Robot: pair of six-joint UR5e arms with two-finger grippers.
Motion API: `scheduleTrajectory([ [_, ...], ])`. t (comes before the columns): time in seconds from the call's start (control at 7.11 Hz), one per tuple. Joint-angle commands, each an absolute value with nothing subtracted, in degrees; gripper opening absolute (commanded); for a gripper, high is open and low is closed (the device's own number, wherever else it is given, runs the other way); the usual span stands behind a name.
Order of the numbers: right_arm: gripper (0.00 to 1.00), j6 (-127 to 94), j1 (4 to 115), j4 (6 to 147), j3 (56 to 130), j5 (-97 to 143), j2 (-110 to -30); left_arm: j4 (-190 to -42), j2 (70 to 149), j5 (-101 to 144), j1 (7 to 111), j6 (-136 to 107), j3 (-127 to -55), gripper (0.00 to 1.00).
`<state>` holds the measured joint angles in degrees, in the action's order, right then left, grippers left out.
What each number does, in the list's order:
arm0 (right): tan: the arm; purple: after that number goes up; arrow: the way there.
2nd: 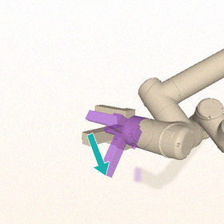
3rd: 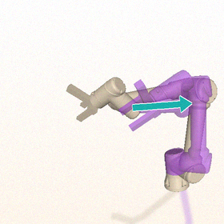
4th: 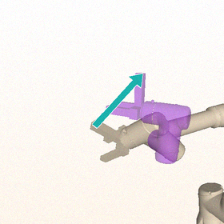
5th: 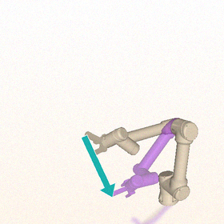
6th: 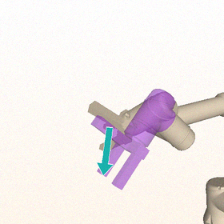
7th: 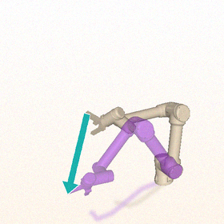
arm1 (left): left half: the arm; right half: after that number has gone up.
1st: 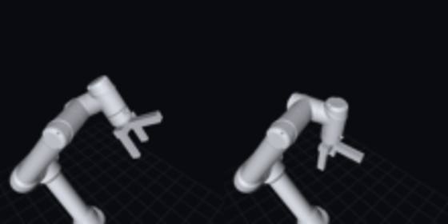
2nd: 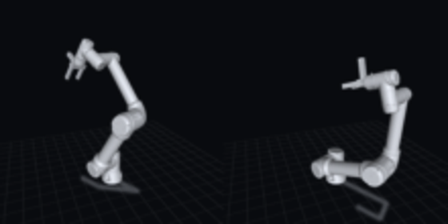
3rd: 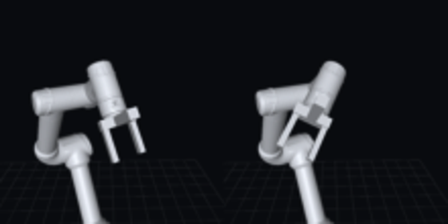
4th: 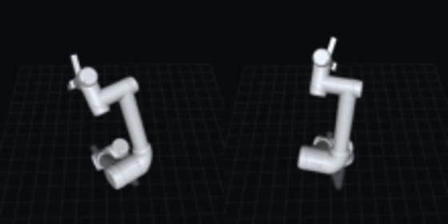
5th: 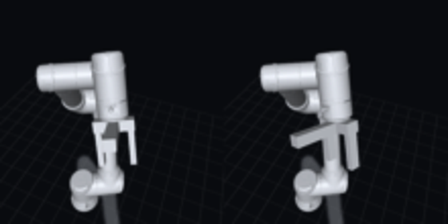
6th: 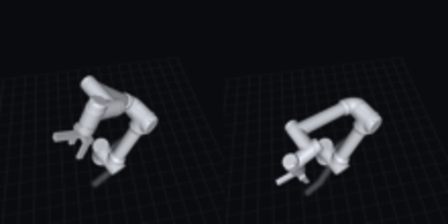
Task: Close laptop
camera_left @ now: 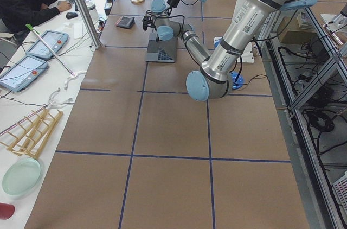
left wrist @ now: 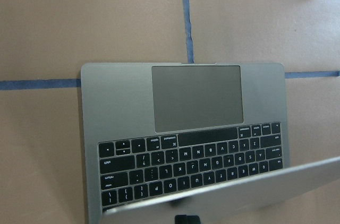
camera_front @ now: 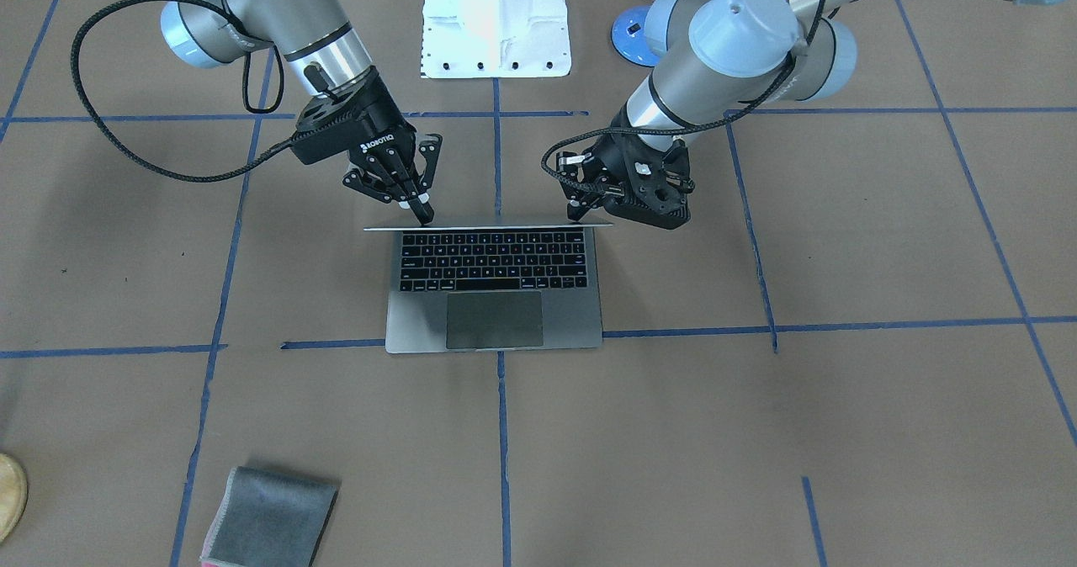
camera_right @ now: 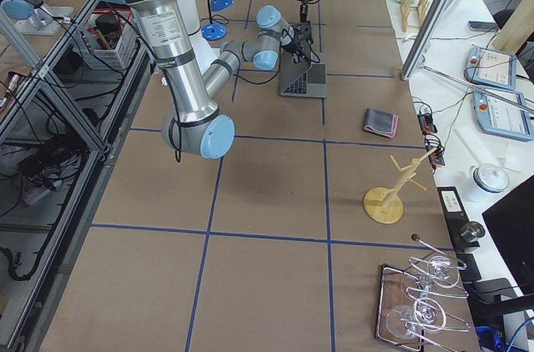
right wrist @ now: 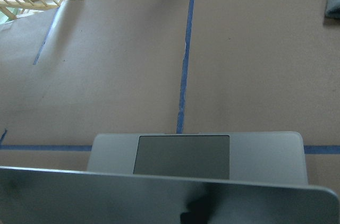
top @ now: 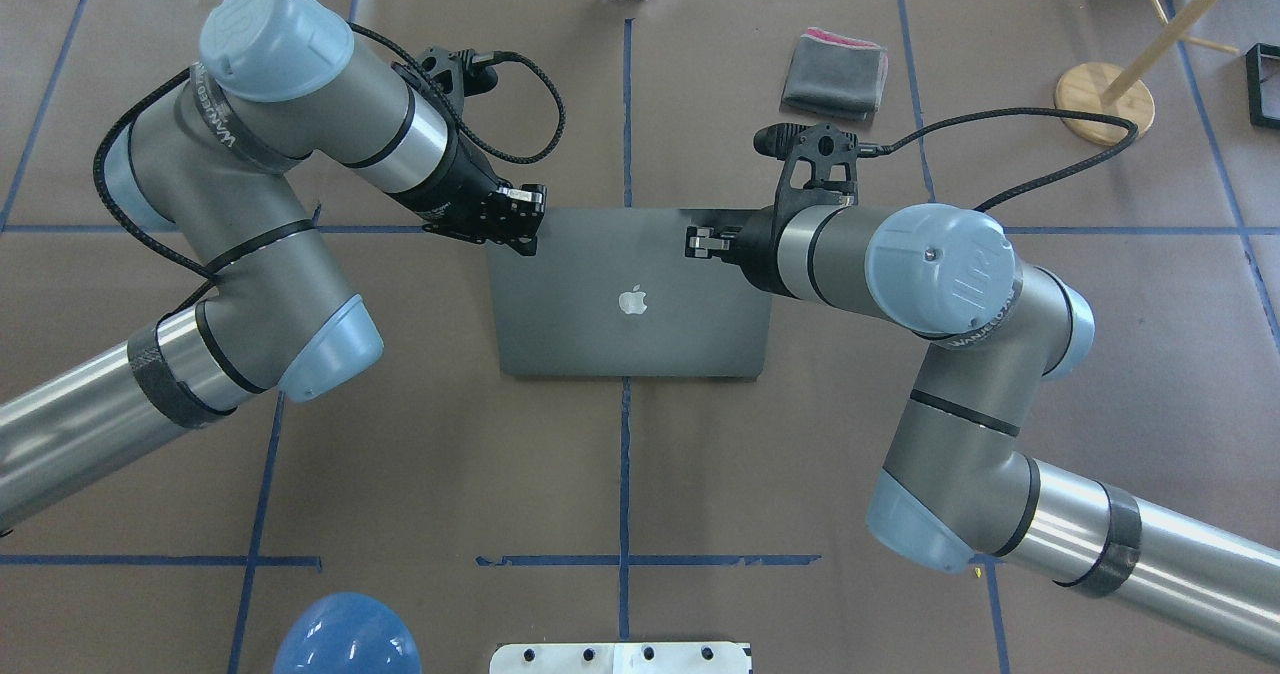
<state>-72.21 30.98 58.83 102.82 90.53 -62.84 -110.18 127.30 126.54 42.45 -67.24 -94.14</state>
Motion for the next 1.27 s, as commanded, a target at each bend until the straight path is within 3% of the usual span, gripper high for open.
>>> scheduleTrajectory([
  [0.0,0.00,-71.8,31.7,58.8,100.6,90.5,-61.6,-110.3,129.0,126.4,42.5,-67.2,-91.7,0.01],
  [0.42,0.00,-71.6,32.1,58.7,98.5,90.6,-60.9,-116.5,130.8,126.3,43.3,-67.1,-83.5,0.01],
  [0.7,0.00,-71.5,32.1,58.5,97.1,91.1,-60.7,-116.6,131.4,126.2,43.3,-67.1,-82.0,0.01],
  [1.12,0.00,-71.5,32.4,58.5,90.6,92.4,-56.4,-116.7,135.2,124.9,43.3,-67.1,-76.6,0.00],
])
